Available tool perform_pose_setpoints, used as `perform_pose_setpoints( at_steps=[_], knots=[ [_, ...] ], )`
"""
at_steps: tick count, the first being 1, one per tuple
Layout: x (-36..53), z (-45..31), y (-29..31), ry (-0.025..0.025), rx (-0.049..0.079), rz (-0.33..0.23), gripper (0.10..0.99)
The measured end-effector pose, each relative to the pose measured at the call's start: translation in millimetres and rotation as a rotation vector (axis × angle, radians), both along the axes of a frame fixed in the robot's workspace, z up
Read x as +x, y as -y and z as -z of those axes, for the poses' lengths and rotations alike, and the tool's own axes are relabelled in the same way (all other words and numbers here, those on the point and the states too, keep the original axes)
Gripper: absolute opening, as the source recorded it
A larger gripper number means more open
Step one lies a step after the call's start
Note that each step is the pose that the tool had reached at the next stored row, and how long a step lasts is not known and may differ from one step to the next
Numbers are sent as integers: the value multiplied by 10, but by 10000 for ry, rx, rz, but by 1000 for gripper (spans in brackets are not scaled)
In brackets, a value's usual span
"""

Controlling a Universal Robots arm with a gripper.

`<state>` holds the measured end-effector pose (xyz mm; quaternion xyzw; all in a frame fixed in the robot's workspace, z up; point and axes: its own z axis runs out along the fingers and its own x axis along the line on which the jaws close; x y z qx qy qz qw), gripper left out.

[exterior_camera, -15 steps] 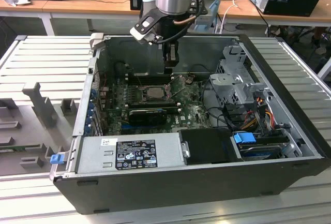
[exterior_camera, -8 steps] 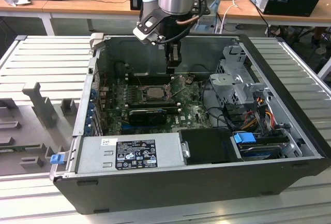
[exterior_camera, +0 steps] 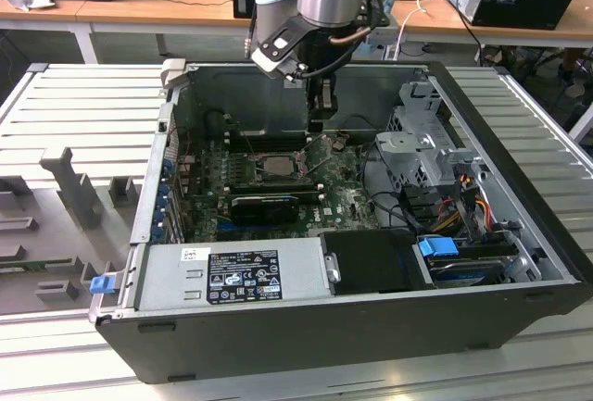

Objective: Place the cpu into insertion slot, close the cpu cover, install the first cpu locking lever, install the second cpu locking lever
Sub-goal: 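Close the cpu cover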

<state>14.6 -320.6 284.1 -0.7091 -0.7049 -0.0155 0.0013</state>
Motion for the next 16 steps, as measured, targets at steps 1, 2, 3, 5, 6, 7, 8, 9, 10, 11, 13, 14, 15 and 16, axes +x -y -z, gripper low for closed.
perform_pose_setpoints(
  at_steps=[1,2,3,5,6,7,8,9,10,11,13,14,15,16],
  knots=[
    [5,0,0,0,-1,0,106],
    [14,0,0,0,-1,1,106],
    [24,1,0,0,0,1,106],
    [55,2,0,0,0,0,106],
    [64,2,0,0,-1,0,106],
    [73,2,0,0,-1,0,106],
    [82,2,0,0,0,0,106],
    [93,2,0,0,-1,0,106],
    [105,2,0,0,0,2,106],
    [116,3,0,0,0,1,106],
    [130,3,0,0,-1,0,106],
    [137,3,0,0,0,1,106],
    [161,5,0,0,0,1,106],
    [191,8,1,-1,-2,0,106]
  ],
)
